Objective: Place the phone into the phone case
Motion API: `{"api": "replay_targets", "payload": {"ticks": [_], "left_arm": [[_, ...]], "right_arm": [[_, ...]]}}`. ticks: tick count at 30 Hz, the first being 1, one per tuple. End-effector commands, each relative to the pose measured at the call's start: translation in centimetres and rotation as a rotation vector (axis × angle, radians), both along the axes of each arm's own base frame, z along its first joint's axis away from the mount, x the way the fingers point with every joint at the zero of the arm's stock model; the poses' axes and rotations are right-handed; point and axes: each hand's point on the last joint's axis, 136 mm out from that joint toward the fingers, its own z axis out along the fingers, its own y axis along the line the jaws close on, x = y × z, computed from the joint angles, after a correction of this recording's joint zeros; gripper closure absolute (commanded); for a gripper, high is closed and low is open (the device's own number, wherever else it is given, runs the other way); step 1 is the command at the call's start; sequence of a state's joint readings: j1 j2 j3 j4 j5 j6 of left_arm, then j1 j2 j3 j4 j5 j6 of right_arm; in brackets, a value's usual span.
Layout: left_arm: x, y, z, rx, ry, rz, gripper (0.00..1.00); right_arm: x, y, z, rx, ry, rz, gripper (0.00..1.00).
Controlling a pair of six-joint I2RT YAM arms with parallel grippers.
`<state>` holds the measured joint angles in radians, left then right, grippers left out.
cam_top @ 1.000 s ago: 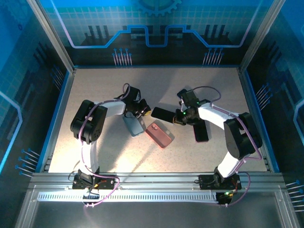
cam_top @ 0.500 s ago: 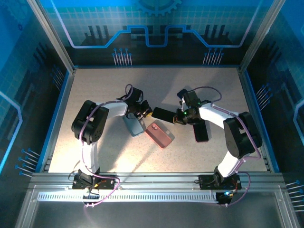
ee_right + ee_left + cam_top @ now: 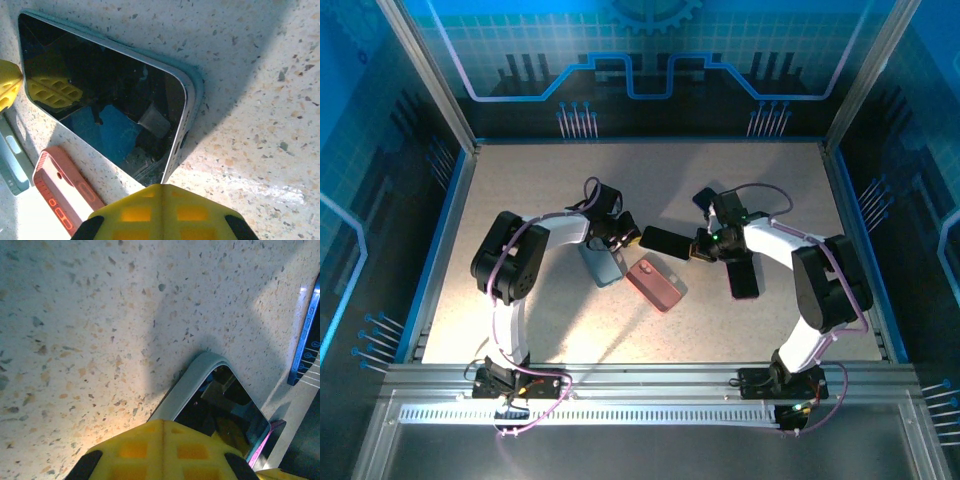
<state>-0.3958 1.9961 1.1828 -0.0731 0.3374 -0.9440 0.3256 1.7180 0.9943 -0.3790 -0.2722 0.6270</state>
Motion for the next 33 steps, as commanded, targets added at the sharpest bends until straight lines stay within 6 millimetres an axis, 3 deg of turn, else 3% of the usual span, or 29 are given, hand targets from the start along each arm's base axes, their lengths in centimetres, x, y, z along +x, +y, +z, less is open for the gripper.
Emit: {"api": "replay_targets", "payload": {"ticks": [1,17,33], "left_arm": [[-1.0,-0.1,-1.1,0.030,0.045,-0.011,0.97],[-1.3,-0.1,-1.6,0.033,0.053,-0.013,0.87],[-1.7,-0.2,-2.0,0.007,0.060,-0.009,0.86]], "right_arm": [[0.3,0.2,-0.9,0.014,0.016,0.008,1.00],[0.8,0.9,-1.7,0.016,0.036,0.015,1.00],[1.0,3.2,-2.1,0.005,0.046,0.051,1.00]]}}
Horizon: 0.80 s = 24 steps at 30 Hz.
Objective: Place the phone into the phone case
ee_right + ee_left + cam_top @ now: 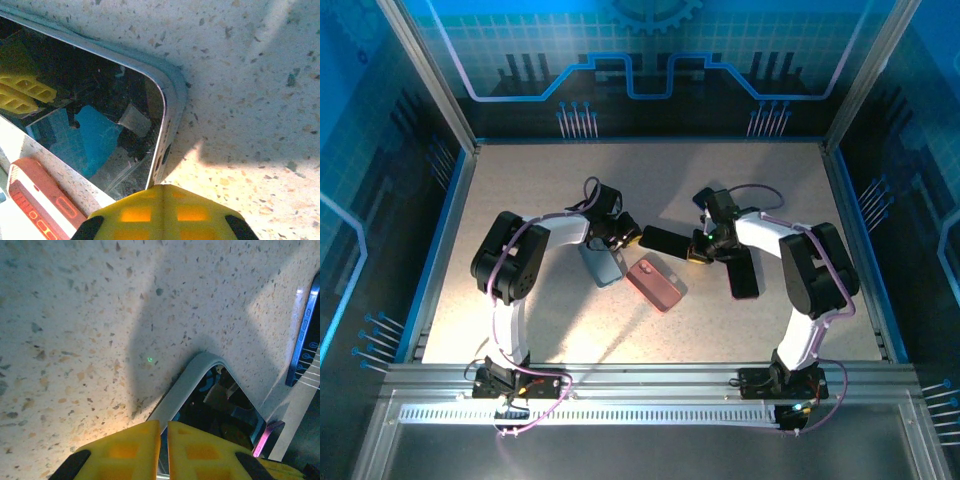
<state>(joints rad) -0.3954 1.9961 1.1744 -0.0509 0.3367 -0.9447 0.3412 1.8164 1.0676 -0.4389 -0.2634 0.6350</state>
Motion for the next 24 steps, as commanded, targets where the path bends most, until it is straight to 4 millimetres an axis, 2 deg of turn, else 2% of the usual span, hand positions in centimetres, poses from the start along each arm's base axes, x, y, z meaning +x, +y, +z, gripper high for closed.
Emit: {"api": "replay_targets", "payload": {"ticks": [1,13,24], "left_arm": [[-1.8,-0.2,-2.0,0.010,0.071,-0.008,0.86],[-2.2,-0.2,-1.9,0.005,0.064,-0.009,0.86],[-2.0,0.1,-1.5,0.015,0.055,-0.001,0.86]], "right_arm": [[0.8,2.9,-0.3,0.043,-0.034,0.048,1.00],[0.6,3.7,0.1,0.048,-0.054,0.068,1.00],[0.3,1.7,1.9,-0.027,-0.078,0.073,1.00]]}}
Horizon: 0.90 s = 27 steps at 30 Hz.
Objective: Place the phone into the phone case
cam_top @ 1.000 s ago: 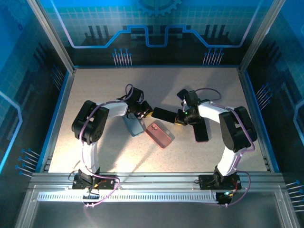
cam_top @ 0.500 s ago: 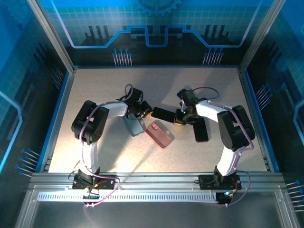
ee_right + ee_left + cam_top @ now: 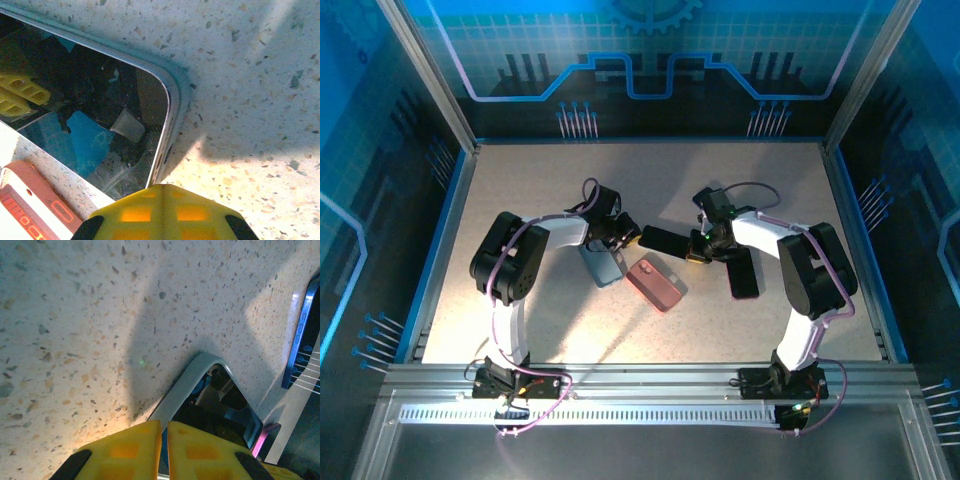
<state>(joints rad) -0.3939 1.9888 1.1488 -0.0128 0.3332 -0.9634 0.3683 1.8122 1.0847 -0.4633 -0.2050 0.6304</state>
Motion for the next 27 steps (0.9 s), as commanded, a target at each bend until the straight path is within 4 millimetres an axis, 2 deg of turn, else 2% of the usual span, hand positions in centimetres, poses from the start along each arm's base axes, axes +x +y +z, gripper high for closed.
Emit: {"api": "replay_targets", "payload": {"ticks": [1,7,13,27], "left_arm": [[-2.1,0.0,-1.5,0.026,0.064,-0.020,0.87],[-1.9,0.1,-1.4,0.025,0.061,-0.016,0.87],[-1.6,0.1,-1.3,0.023,0.057,-0.015,0.87],[-1.6,0.2,-1.3,0.024,0.060,-0.013,0.87]], "right_arm": [[0.3,1.4,1.9,0.023,-0.060,0.058,1.00],[0.2,0.7,2.9,0.017,-0.082,0.046,1.00],[0.1,0.9,3.4,0.035,-0.092,0.048,1.00],[-0.4,1.6,1.0,0.027,-0.039,0.055,1.00]]}}
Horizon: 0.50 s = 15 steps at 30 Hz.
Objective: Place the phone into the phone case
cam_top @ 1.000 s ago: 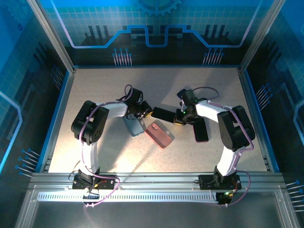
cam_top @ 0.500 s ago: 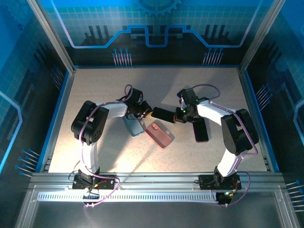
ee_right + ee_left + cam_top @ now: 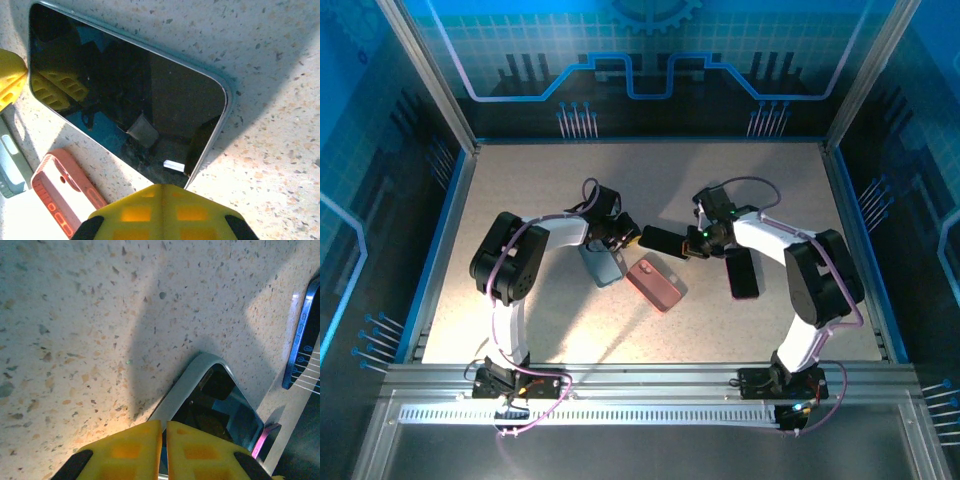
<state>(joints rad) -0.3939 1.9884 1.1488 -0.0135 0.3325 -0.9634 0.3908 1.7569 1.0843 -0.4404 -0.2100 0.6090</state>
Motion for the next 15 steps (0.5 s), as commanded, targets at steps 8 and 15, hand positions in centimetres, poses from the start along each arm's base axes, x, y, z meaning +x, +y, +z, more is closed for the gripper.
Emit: {"api": "replay_targets", "payload": {"ticks": [8,15], "left_arm": [[-1.65,0.35,-1.33,0.025,0.063,-0.010,0.87],[-1.73,0.39,-1.26,0.027,0.062,-0.011,0.87]], "right_arm": [[-1.11,0.29,-1.52,-0.013,0.043,0.012,1.00],[-1.07,0.36,-1.46,-0.010,0.044,0.012,1.00]]}}
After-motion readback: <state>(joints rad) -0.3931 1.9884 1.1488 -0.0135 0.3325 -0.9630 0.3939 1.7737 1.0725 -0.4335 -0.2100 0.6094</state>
